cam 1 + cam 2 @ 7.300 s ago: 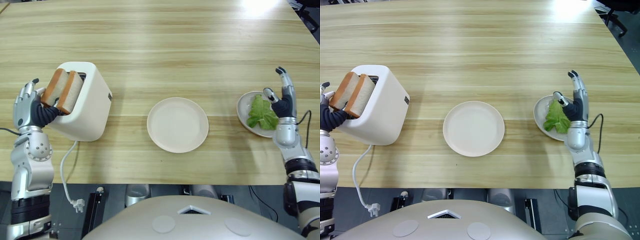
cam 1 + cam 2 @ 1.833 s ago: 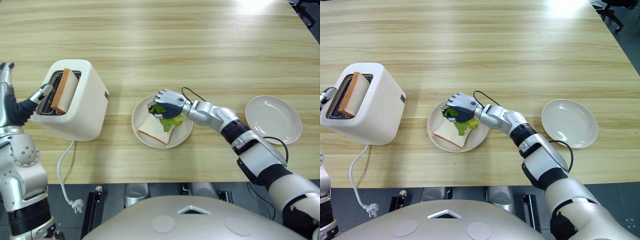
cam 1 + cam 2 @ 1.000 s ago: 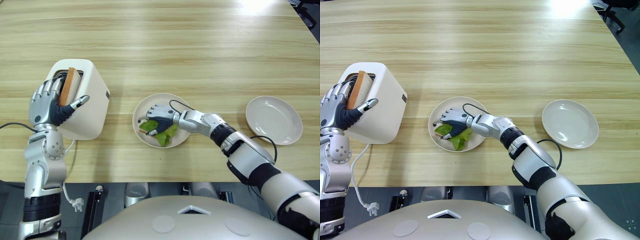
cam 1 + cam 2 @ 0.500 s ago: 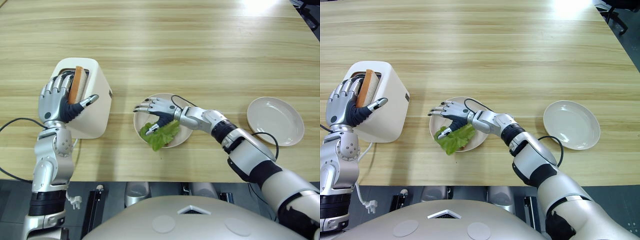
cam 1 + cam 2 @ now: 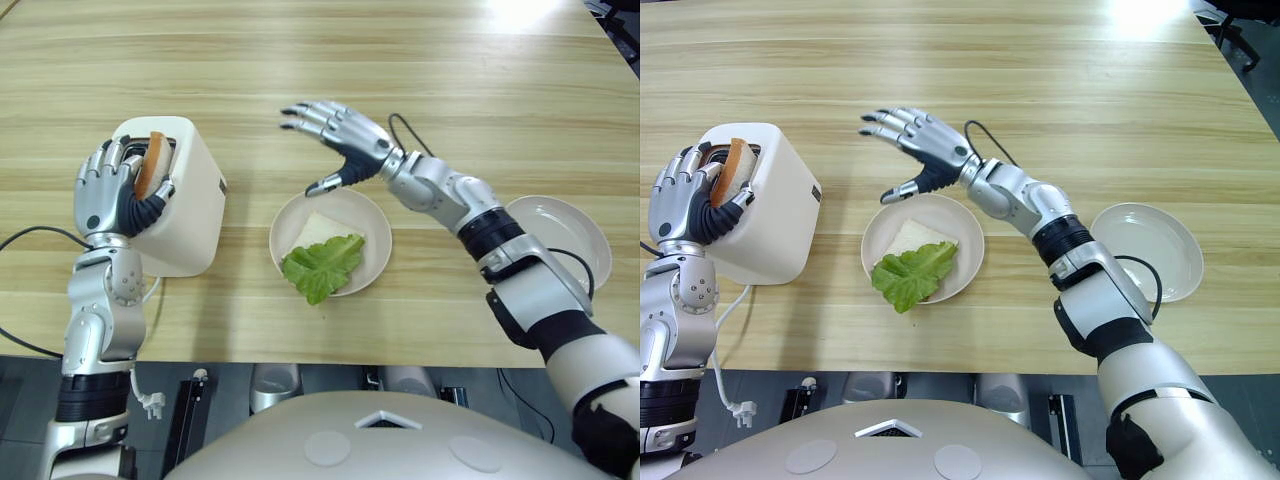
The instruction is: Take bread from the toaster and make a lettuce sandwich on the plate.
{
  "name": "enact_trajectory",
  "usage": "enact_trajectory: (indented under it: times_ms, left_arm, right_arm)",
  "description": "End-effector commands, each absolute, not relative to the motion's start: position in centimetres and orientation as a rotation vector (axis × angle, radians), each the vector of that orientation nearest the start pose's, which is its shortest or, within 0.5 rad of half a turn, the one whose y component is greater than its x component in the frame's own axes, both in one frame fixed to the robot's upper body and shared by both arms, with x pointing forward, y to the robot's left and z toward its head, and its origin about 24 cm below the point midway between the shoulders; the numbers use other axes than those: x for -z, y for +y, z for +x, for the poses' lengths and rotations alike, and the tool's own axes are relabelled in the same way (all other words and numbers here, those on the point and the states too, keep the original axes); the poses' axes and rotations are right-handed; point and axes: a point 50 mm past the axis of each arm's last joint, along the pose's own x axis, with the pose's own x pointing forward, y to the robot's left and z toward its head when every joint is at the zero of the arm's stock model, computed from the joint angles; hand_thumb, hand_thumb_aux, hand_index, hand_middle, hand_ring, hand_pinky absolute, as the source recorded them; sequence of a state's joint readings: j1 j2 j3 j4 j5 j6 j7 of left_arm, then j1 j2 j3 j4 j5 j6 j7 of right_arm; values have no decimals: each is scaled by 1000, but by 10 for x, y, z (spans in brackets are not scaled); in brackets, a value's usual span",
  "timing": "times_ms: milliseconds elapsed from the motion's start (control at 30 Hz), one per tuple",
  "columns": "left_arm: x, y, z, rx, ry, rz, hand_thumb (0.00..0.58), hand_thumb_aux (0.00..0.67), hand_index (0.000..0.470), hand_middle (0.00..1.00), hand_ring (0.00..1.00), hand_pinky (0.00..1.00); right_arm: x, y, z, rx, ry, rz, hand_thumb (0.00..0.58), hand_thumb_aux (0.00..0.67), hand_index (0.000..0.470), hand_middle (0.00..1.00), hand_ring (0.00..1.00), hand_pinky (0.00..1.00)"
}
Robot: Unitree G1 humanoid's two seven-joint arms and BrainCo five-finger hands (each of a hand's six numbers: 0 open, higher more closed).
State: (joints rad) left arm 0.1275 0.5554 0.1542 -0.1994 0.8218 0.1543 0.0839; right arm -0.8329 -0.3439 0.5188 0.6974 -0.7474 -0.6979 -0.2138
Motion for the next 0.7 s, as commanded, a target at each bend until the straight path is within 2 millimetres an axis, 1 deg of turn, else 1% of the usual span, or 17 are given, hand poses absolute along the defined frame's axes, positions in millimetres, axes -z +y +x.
enact_trajectory:
  times_ms: [33, 100, 200, 367, 467, 567, 633, 667, 700]
  left_arm:
    - [-97, 278, 226, -262, 26, 1381, 580, 670, 460, 0, 0, 0]
    - [-101, 277, 227, -276, -1, 1376, 580, 670, 460, 0, 0, 0]
    - [-102, 274, 230, -268, -13, 1377, 580, 670, 460, 0, 0, 0]
    - [-89, 271, 230, -221, 19, 1371, 580, 670, 460, 0, 0, 0]
    - [-88, 271, 227, -233, 18, 1370, 580, 670, 460, 0, 0, 0]
    - [-98, 272, 227, -281, -31, 1362, 580, 670, 460, 0, 0, 0]
    - [-115, 276, 227, -353, -90, 1363, 580, 670, 460, 0, 0, 0]
    - [-127, 279, 226, -398, -126, 1373, 580, 670, 460, 157, 157, 157]
    - [-140, 282, 225, -440, -164, 1378, 580, 670, 460, 698, 698, 698]
  right_arm:
    - [-121, -79, 340, -641, -790, -1157, 0, 0, 0, 0, 0, 0]
    - [-107, -91, 340, -641, -723, -1168, 0, 0, 0, 0, 0, 0]
    - [-90, -109, 336, -627, -644, -1174, 0, 0, 0, 0, 0, 0]
    - [-76, -130, 329, -577, -579, -1152, 0, 0, 0, 0, 0, 0]
    - [-69, -138, 326, -568, -539, -1153, 0, 0, 0, 0, 0, 0]
    - [-57, -142, 321, -580, -492, -1154, 0, 0, 0, 0, 0, 0]
    - [-48, -143, 316, -608, -465, -1169, 0, 0, 0, 0, 0, 0]
    - [-43, -143, 314, -624, -456, -1180, 0, 0, 0, 0, 0, 0]
    - [-40, -143, 313, -641, -451, -1195, 0, 0, 0, 0, 0, 0]
